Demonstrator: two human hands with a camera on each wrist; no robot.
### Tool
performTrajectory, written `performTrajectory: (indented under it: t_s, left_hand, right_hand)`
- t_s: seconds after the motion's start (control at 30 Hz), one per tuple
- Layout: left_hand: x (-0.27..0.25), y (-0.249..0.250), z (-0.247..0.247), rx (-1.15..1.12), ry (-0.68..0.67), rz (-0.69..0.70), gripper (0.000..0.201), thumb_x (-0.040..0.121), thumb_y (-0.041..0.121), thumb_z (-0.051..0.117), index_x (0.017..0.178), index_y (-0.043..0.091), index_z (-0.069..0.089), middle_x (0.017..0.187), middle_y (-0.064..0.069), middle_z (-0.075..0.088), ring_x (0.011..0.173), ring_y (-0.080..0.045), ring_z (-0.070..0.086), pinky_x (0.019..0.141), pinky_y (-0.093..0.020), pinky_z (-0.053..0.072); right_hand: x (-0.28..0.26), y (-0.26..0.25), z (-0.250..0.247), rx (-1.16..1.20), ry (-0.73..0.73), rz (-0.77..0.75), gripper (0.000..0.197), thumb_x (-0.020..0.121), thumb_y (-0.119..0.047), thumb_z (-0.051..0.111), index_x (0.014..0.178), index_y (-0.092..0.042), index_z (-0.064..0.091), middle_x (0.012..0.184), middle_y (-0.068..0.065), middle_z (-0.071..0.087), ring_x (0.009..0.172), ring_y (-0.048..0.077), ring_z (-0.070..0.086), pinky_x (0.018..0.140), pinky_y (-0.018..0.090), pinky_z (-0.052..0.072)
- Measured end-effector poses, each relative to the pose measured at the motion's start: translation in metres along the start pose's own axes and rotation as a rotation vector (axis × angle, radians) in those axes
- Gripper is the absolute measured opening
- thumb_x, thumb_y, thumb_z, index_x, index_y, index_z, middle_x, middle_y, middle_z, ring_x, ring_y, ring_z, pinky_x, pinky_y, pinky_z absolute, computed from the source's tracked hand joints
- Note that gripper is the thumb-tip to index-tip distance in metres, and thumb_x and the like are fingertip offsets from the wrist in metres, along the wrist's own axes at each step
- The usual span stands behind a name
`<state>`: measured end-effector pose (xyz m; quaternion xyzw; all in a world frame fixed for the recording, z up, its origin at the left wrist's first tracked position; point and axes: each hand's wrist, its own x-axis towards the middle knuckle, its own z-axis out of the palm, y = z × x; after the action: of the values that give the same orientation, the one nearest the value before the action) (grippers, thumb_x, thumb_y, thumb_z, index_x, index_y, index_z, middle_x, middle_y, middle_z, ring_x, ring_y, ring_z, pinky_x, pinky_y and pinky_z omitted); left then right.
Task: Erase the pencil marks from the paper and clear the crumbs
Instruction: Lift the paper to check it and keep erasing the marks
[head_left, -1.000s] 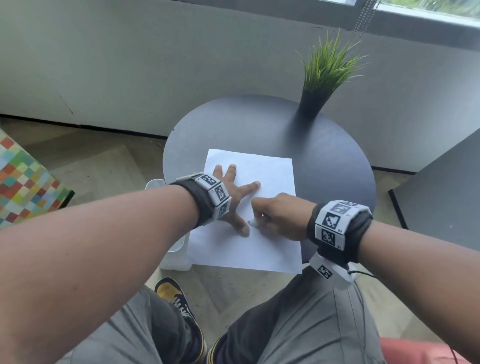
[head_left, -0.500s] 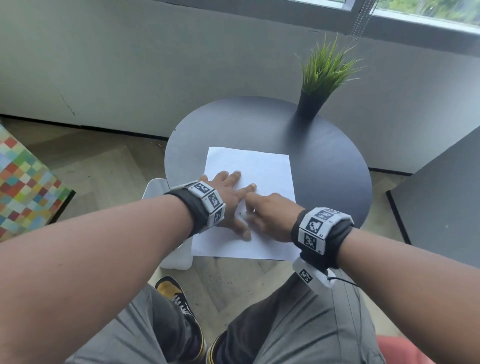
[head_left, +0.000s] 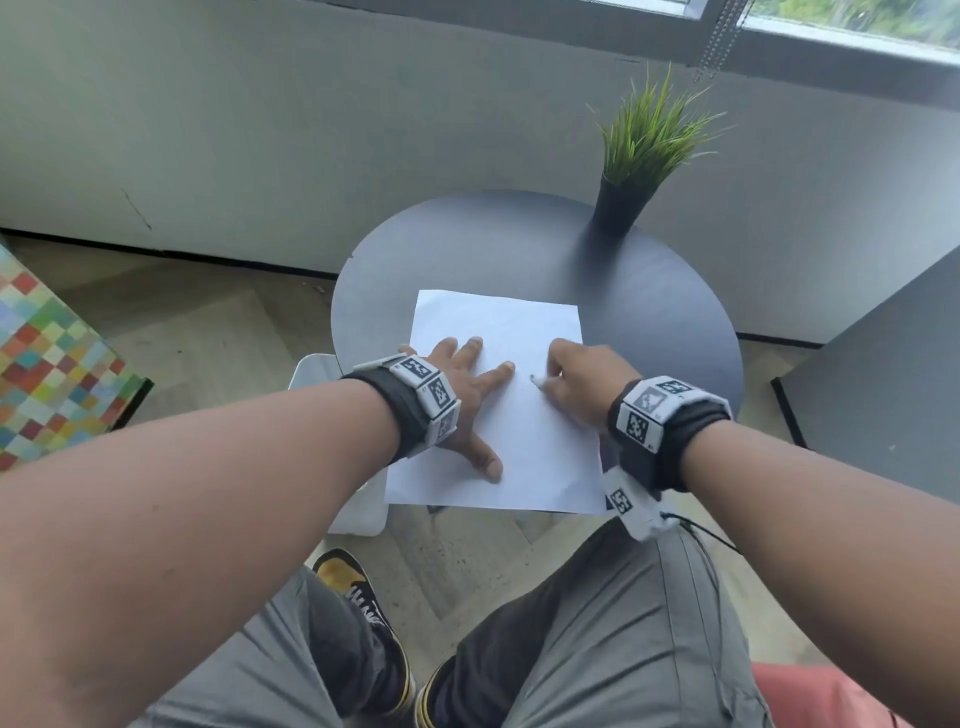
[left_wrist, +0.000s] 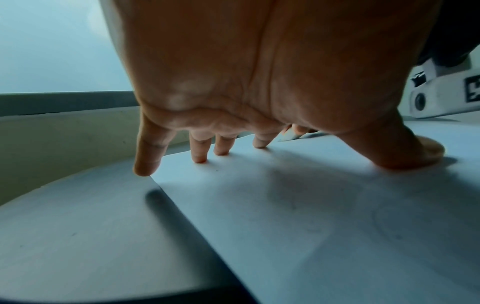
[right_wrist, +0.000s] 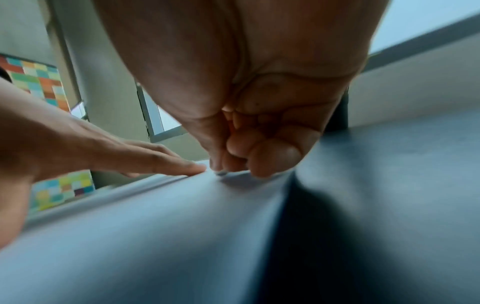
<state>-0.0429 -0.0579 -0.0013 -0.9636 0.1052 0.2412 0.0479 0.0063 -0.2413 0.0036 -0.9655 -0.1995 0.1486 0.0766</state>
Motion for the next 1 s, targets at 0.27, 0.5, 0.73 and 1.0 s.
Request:
performTrajectory:
  t_s: [0.27,0.5,0.73,1.0]
  left_hand:
    - [0.001,0.017,0.001,-0.022,-0.047,-0.035,0.130,0.044,0.100,0.053,0.144,0.058,-0.019,0.160,-0.014,-0.026,0.147,-0.044,-0.016,0.103,-0.076,0.024]
    - [0.001,0.024,-0.004,0.016,-0.067,-0.055,0.133,0.045,0.098,0.056,0.146,0.054,-0.019,0.160,-0.017,-0.024,0.147,-0.046,-0.012,0.105,-0.077,0.016]
    - [0.002,0.020,0.003,-0.006,-0.047,-0.024,0.132,0.042,0.100,0.054,0.144,0.057,-0.018,0.161,-0.004,-0.026,0.146,-0.048,-0.012,0.108,-0.072,0.019]
    - [0.004,0.017,0.007,-0.016,-0.042,-0.015,0.136,0.042,0.100,0.053,0.145,0.053,-0.021,0.161,-0.004,-0.028,0.147,-0.046,-0.015,0.111,-0.072,0.013]
  right_hand:
    - [-0.029,0.010,-0.002,0.014,-0.117,-0.155,0.022,0.093,-0.044,0.053,0.100,-0.023,0.055,0.082,-0.004,0.058,0.075,0.023,0.056,0.066,0.029,0.043]
    - [-0.050,0.004,0.004,-0.074,-0.288,-0.312,0.013,0.093,-0.034,0.054,0.101,-0.024,0.054,0.076,-0.010,0.053,0.074,0.017,0.051,0.066,0.029,0.040]
    - [-0.061,-0.009,0.016,-0.085,-0.236,-0.292,0.013,0.096,-0.036,0.046,0.096,-0.023,0.043,0.083,0.003,0.055,0.075,0.028,0.052,0.065,0.033,0.044]
    - [-0.047,-0.013,0.005,-0.115,-0.156,-0.194,0.024,0.097,-0.033,0.045,0.110,-0.014,0.047,0.102,0.013,0.063,0.084,0.030,0.053,0.067,0.031,0.037]
